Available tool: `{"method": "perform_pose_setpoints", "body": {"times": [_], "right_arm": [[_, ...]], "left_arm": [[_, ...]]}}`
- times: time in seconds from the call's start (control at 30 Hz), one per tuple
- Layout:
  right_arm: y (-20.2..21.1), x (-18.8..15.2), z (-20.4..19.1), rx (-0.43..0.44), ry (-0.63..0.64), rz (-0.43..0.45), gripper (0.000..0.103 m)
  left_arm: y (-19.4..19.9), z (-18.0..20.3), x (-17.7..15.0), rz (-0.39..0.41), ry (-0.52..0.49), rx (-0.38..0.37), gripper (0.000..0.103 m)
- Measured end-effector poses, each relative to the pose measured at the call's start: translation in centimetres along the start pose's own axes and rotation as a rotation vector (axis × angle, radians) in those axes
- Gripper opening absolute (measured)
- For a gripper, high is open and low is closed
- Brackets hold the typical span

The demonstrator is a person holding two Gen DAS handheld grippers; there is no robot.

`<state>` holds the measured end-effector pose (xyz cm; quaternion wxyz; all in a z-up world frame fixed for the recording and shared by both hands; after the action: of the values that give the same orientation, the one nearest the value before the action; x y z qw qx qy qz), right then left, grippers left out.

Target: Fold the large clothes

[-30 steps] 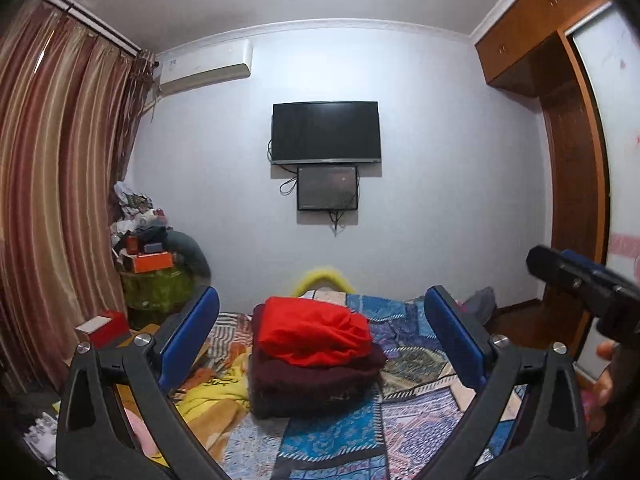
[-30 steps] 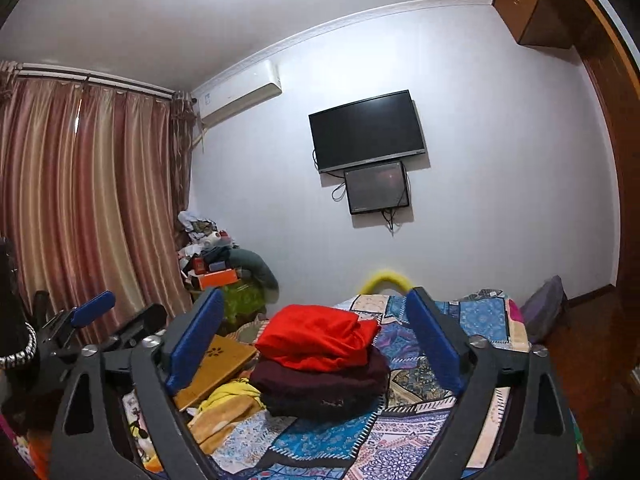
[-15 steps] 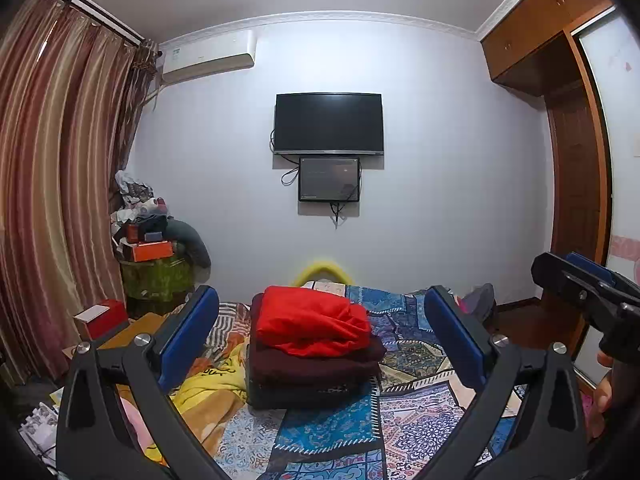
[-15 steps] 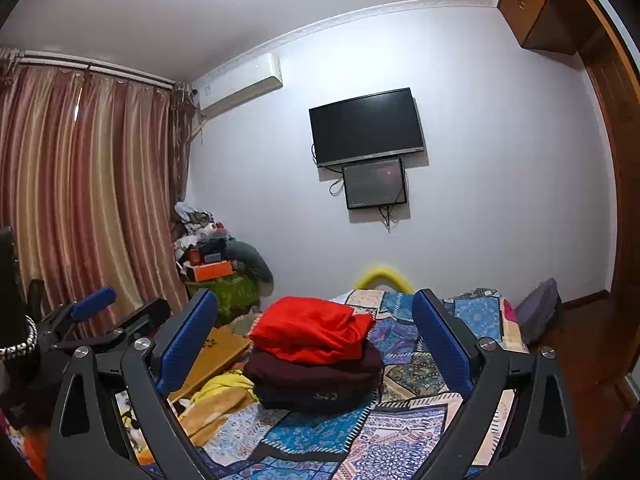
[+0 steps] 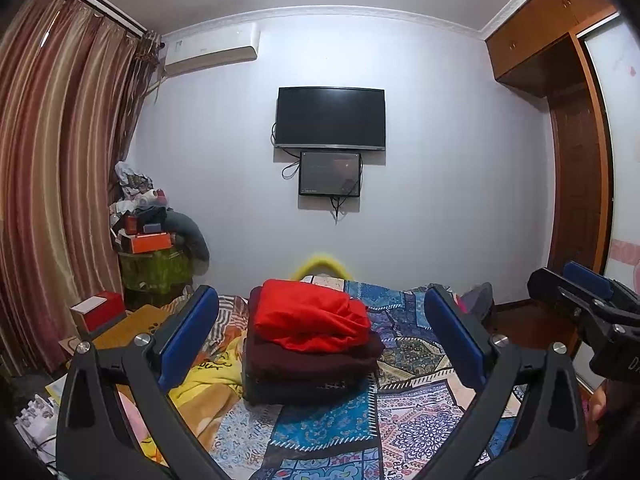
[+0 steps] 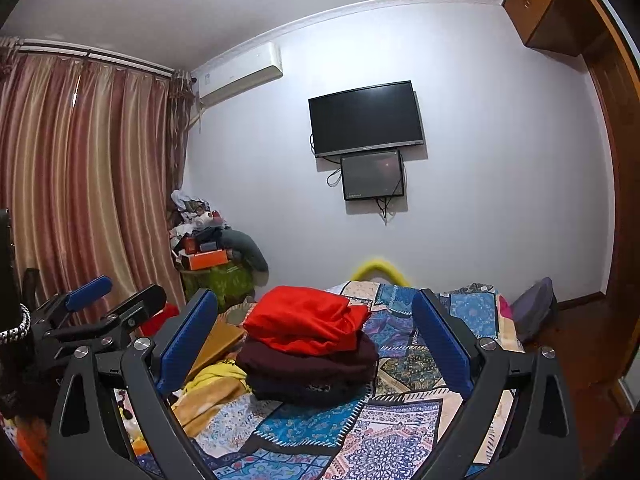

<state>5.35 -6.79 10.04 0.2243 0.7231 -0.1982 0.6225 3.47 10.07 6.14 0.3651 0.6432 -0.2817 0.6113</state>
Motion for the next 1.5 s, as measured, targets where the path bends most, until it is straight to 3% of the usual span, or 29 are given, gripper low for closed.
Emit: {"method": "perform_pose_setpoints", "body": {"times": [0.57, 1.5], "right_arm": [[-0.3, 0.0, 0.1, -0.007, 0.020, -0.027, 0.097], [-0.7, -0.4, 0.9, -0.037, -0.009, -0.041, 0.097]], "left_arm": [[-0.8, -0.3, -0.5, -0.026, 0.018, 0.014, 0.103], [-1.1, 0.3, -1.1, -0.044, -0.004, -0.049, 0.103]]}}
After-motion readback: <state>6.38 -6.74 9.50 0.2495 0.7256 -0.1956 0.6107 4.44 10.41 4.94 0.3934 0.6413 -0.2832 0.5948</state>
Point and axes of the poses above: each gripper's, at about its wrist camera, not at the fingertips, and y roughly against the way its jaws point, z to its right, x to its top, the point moved 1 cm from there along -y, roughly the way its jaws point, and after that the axes turned 15 degrees about x, right-handed, at the moved point
